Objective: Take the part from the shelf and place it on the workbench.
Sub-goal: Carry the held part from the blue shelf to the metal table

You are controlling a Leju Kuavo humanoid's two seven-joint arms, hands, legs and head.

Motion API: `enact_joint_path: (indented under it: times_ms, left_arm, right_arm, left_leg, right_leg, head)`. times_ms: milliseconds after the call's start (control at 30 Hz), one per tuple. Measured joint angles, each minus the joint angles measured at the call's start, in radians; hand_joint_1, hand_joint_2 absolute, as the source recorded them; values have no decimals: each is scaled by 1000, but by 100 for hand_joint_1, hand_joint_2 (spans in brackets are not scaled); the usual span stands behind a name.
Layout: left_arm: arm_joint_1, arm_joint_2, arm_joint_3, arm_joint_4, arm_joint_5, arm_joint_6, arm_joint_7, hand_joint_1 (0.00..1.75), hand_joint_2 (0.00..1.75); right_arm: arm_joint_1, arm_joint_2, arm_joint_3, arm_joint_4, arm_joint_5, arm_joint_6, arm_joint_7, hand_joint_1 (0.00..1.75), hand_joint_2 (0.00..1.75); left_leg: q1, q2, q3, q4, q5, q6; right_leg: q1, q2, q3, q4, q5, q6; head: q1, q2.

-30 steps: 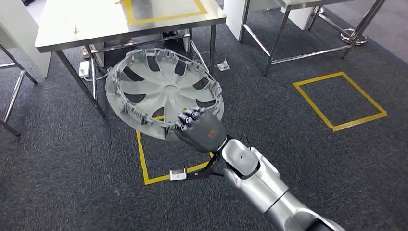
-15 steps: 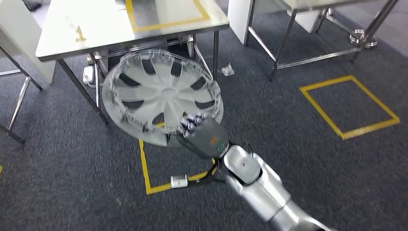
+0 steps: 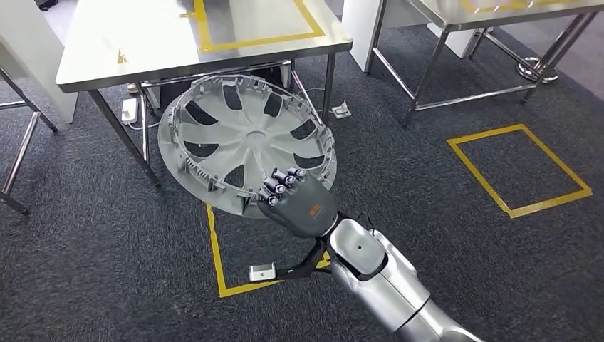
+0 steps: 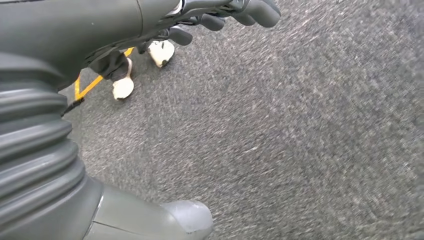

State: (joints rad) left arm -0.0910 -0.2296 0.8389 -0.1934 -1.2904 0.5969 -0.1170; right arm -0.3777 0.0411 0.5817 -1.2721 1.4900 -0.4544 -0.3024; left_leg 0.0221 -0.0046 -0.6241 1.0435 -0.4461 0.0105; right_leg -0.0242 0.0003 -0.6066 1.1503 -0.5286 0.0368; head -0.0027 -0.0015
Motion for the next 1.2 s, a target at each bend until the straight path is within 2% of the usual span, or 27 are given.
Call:
enact_joint_path:
  times_ms: [67, 100, 133, 167, 233, 267, 300, 367, 433, 467, 500, 567, 600, 633, 667, 733, 767, 833, 867, 933, 967, 1000, 1100, 1133, 1167, 1200]
  left_arm:
    - [0, 0, 0, 0, 0, 0, 0, 0, 175]
    - [0, 0, 0, 0, 0, 0, 0, 0, 175]
    - [1, 1, 0, 0, 0, 0, 0, 0, 175]
    - [1, 1, 0, 0, 0, 0, 0, 0, 175]
    - [2, 0, 0, 0, 0, 1, 0, 0, 175]
    - [1, -1, 0, 0, 0, 1, 0, 0, 175]
    - [1, -1, 0, 0, 0, 2, 0, 0, 175]
    - [1, -1, 0, 0, 0, 2, -1, 0, 175]
    - [2, 0, 0, 0, 0, 3, -1, 0, 175]
    - [2, 0, 0, 0, 1, 3, -1, 0, 175]
    - [1, 0, 0, 0, 1, 3, -1, 0, 175]
    - [1, 1, 0, 0, 4, 4, -2, 0, 175]
    - [3, 2, 0, 0, 6, 5, -2, 0, 175]
    - [5, 3, 0, 0, 9, 6, -3, 0, 175]
    - [7, 4, 0, 0, 11, 7, -3, 0, 175]
    - [10, 5, 0, 0, 13, 10, -4, 0, 175]
    - [10, 5, 0, 0, 13, 11, -4, 0, 175]
    - [9, 5, 0, 0, 14, 13, -4, 0, 175]
    - [10, 5, 0, 0, 14, 13, -4, 0, 175]
    - [11, 5, 0, 0, 15, 14, -3, 0, 175]
    - [11, 5, 1, 0, 15, 14, -3, 0, 175]
    - [10, 4, 1, 0, 15, 14, -3, 0, 175]
    - [8, 5, 1, 0, 15, 15, -3, 0, 175]
    - [8, 5, 1, 0, 15, 15, -3, 0, 175]
    - [9, 5, 1, 0, 15, 15, -3, 0, 175]
    - [9, 5, 1, 0, 15, 15, -3, 0, 175]
  right_arm:
    - [3, 0, 0, -2, 0, 1, 0, 175, 175]
    - [6, 0, -1, -2, 0, 1, 0, 175, 175]
    - [8, 0, -1, -2, 0, 1, -1, 175, 175]
    - [10, 0, -1, -3, 0, 2, -1, 175, 175]
    - [10, 0, -2, -4, 1, 3, -1, 175, 175]
    - [10, 0, -3, -4, 1, 4, -1, 175, 175]
    - [9, 1, -4, -5, 1, 4, -1, 175, 175]
    - [7, 1, -7, -7, 2, 5, 0, 175, 175]
    - [8, 3, -9, -9, 3, 6, 0, 175, 175]
    - [7, 5, -10, -10, 3, 6, 0, 175, 175]
    - [7, 6, -10, -10, 3, 6, -1, 175, 175]
    - [7, 9, -12, -10, 3, 5, -5, 175, 175]
    - [7, 9, -12, -10, 3, 5, -8, 175, 175]
    - [8, 10, -12, -10, 2, 5, -11, 175, 175]
    - [8, 10, -12, -10, 2, 5, -13, 175, 175]
    - [8, 11, -12, -10, 0, 5, -15, 175, 175]
    - [8, 12, -12, -10, -1, 5, -16, 175, 175]
    - [6, 15, -13, -9, -2, 5, -17, 175, 175]
    - [4, 16, -13, -9, -3, 5, -17, 175, 175]
    - [2, 18, -14, -9, -3, 4, -18, 175, 175]
    - [0, 19, -14, -9, -4, 4, -18, 175, 175]
    - [-2, 20, -14, -9, -4, 4, -18, 175, 175]
    - [-5, 21, -14, -9, -6, 3, -18, 175, 175]
    - [-4, 21, -14, -9, -6, 3, -18, 175, 175]
    - [-3, 21, -14, -8, -5, 3, -18, 175, 175]
    - [-3, 21, -14, -8, -5, 3, -19, 175, 175]
  left_leg:
    - [-5, -2, 11, 0, -12, 9]
    - [-8, -4, 17, 0, -19, 12]
    - [-11, -7, 25, 1, -26, 13]
    - [-15, -9, 34, 1, -33, 14]
    - [-21, -14, 55, 1, -49, 14]
    - [-23, -16, 62, 0, -56, 11]
    - [-24, -17, 67, -2, -61, 8]
    - [-25, -19, 76, -3, -62, -4]
    - [-26, -16, 80, 12, -60, -15]
    - [-26, -14, 70, 36, -65, -21]
    - [-25, -12, 47, 77, -78, -25]
    - [-19, -8, -23, 187, -123, -34]
    - [-16, -7, -56, 231, -142, -40]
    - [-13, -6, -77, 248, -145, -46]
    - [-10, -5, -81, 232, -126, -50]
    - [-5, -1, -48, 118, -42, -54]
    - [-5, 1, -29, 57, -13, -52]
    - [-6, 4, -5, -7, 5, -38]
    - [-8, 3, -3, -11, -4, -28]
    - [-8, 0, 12, -12, -1, -10]
    - [-7, -2, 20, -13, -4, -3]
    - [-6, -3, 29, -14, -8, 4]
    - [-7, -4, 46, -14, -26, 12]
    - [-8, -5, 53, -14, -34, 12]
    - [-9, -7, 63, -14, -42, 11]
    - [-9, -8, 75, -14, -51, 9]
  right_leg:
    - [3, 0, -84, 119, -44, 1]
    - [6, 0, -118, 157, -62, -1]
    - [8, 0, -137, 166, -63, -4]
    - [12, 1, -139, 140, -41, -11]
    - [25, 1, -101, 12, 51, -35]
    - [32, 1, -80, -49, 83, -46]
    - [38, 2, -63, -92, 101, -53]
    - [42, 2, -48, -120, 102, -60]
    - [36, 3, -28, -133, 108, -67]
    - [32, 2, -16, -136, 105, -71]
    - [29, 2, -7, -138, 101, -75]
    - [27, 1, 4, -139, 89, -79]
    - [26, 2, 10, -138, 82, -78]
    - [25, 3, 17, -138, 75, -76]
    - [23, 4, 27, -137, 68, -73]
    - [18, 5, 47, -135, 51, -63]
    - [17, 5, 55, -133, 42, -57]
    - [18, 4, 63, -132, 29, -43]
    - [19, 4, 66, -129, 27, -35]
    - [18, 4, 71, -118, 22, -23]
    - [17, 4, 63, -95, 17, -19]
    - [15, 3, 42, -54, 3, -14]
    - [14, 3, -84, 134, -62, -5]
    - [15, 3, -117, 166, -69, -5]
    - [15, 3, -133, 163, -57, -8]
    - [16, 3, -129, 123, -22, -13]
  head:
    - [2, 0]
    - [2, 0]
    - [2, 0]
    - [2, 0]
    - [2, 0]
    - [1, 0]
    - [2, 0]
    - [4, 0]
    - [5, 0]
    - [4, 0]
    - [3, 0]
    - [1, 0]
    - [1, 0]
    - [1, 0]
    - [1, 0]
    - [1, 0]
    - [-1, 0]
    - [-2, 0]
    - [-3, 0]
    - [-2, 0]
    - [-2, 0]
    - [-1, 0]
    - [2, 0]
    - [2, 0]
    - [2, 0]
    - [2, 0]
